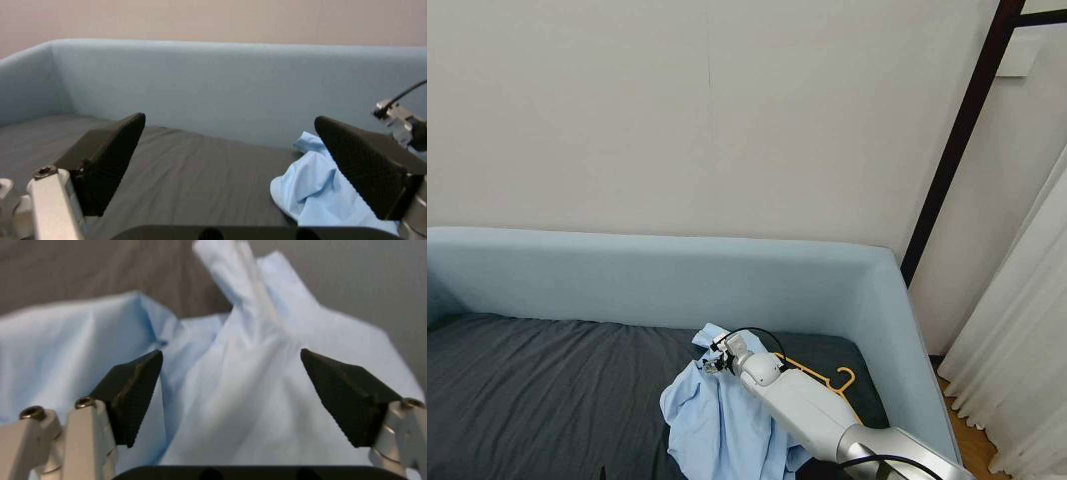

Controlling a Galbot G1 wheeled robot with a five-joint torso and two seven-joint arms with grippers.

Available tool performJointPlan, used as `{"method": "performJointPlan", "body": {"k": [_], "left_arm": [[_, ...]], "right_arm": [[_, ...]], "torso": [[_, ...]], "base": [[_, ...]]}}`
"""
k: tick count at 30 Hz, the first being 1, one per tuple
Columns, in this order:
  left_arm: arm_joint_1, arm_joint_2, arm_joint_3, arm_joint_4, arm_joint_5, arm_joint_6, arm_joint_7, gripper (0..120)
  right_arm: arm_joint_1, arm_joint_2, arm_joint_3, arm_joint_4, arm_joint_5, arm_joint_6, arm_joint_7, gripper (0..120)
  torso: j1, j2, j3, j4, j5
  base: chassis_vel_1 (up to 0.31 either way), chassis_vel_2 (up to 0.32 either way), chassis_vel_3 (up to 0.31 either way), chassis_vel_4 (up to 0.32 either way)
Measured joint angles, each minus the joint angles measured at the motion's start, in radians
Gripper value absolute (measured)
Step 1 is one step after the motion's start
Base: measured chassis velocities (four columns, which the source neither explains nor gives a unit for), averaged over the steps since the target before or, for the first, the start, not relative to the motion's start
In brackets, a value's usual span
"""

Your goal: Pick up the clothes from the sofa and hang them on the clothes hanger.

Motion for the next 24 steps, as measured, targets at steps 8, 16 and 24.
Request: {"method": "performJointPlan", "body": {"k": [8, 16, 24], "left_arm": [[0.003, -0.001, 0.001, 0.000, 0.007, 0.000, 0.000, 100], [0.005, -0.002, 0.001, -0.006, 0.008, 0.001, -0.001, 100], [0.006, 0.000, 0.002, -0.006, 0.008, -0.001, -0.002, 100]], "right_arm": [[-0.039, 0.005, 0.026, -0.026, -0.029, -0.002, 0.015, 71], [-0.049, 0.003, 0.032, -0.013, -0.019, 0.008, 0.025, 41], [-0.049, 0.006, 0.021, -0.013, -0.022, 0.018, 0.024, 14]], "torso": [[0.000, 0.000, 0.000, 0.0002, 0.0002], [0.000, 0.000, 0.000, 0.0003, 0.0001], [0.000, 0.000, 0.000, 0.0003, 0.0001]], "base": [[0.000, 0.000, 0.000, 0.000], [0.000, 0.000, 0.000, 0.000], [0.000, 0.000, 0.000, 0.000]]}}
